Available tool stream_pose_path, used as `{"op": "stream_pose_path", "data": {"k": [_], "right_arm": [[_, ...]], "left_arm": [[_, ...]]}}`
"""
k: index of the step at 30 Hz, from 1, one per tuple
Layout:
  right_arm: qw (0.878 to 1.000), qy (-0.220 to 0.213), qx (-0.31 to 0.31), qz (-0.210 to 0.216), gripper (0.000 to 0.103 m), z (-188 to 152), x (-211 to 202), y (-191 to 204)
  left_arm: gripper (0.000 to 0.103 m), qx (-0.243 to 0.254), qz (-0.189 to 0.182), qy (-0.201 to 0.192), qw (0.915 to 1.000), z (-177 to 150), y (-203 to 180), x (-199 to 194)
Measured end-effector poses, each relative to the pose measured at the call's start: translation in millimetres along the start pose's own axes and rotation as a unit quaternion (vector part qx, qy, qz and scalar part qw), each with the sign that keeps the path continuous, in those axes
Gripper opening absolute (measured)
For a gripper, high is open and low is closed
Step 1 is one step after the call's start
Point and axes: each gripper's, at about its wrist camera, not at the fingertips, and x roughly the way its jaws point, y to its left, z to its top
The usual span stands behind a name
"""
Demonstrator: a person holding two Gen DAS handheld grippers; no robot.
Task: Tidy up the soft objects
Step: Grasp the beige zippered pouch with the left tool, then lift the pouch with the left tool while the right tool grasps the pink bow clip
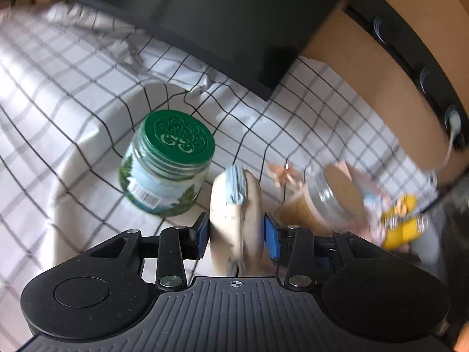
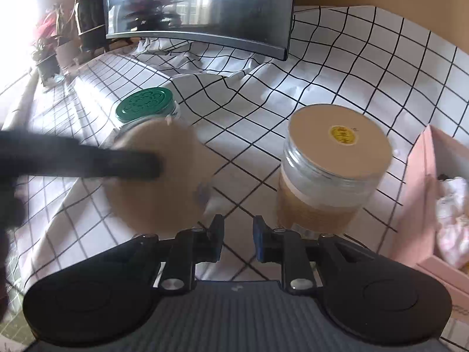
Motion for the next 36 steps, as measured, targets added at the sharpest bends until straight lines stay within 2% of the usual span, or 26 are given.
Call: {"op": "stream_pose_path", "data": {"k": [5, 10, 13, 16, 19, 22, 24, 27, 29, 31, 33, 36], "right_arm": [[0.999, -0.008, 0.001, 0.031, 0.021, 1, 13, 8], [0.999, 0.005, 0.012, 0.037, 0.021, -6, 19, 7], [0.999, 0.017, 0.018, 0.032, 0.022, -11, 14, 2], [0.999, 0.036, 0.024, 0.019, 0.039, -11, 7, -2], [0.998, 0.045, 0.037, 0.021, 0.042, -3, -10, -7], [0.998, 0.04, 0.039, 0.02, 0.043, 19, -34, -11], [0.999, 0.031, 0.039, 0.012, 0.052, 42, -52, -13], [0.998, 0.021, 0.052, 0.005, 0.063, 89, -73, -21], [0.997, 0.018, 0.071, 0.0, 0.067, 125, -82, -31], [0.995, 0.032, 0.093, 0.002, 0.068, 157, -83, -41], [0.992, 0.058, 0.111, 0.001, 0.074, 185, -75, -53], [0.99, 0.107, 0.085, -0.02, 0.085, 217, -50, -65]], "left_arm": [[0.043, 0.048, 0.021, 0.009, 0.9986, 1, -9, -3], [0.044, 0.063, 0.024, 0.008, 0.9977, 3, -10, 10], [0.045, 0.073, 0.022, 0.021, 0.9969, 4, -11, 19], [0.044, 0.079, 0.025, 0.042, 0.9957, 3, -13, 27], [0.044, 0.065, 0.031, 0.052, 0.996, 6, -12, 28], [0.044, 0.07, 0.037, 0.059, 0.9951, 8, -14, 28], [0.044, 0.07, 0.036, 0.059, 0.9952, 7, -14, 28], [0.044, 0.059, 0.033, 0.061, 0.9958, 10, -11, 29], [0.044, 0.053, 0.035, 0.062, 0.9961, 11, -10, 30], [0.044, 0.049, 0.037, 0.062, 0.9962, 13, -10, 32], [0.044, 0.048, 0.039, 0.06, 0.9963, 13, -10, 33], [0.044, 0.046, 0.04, 0.055, 0.9966, 13, -10, 35]]}}
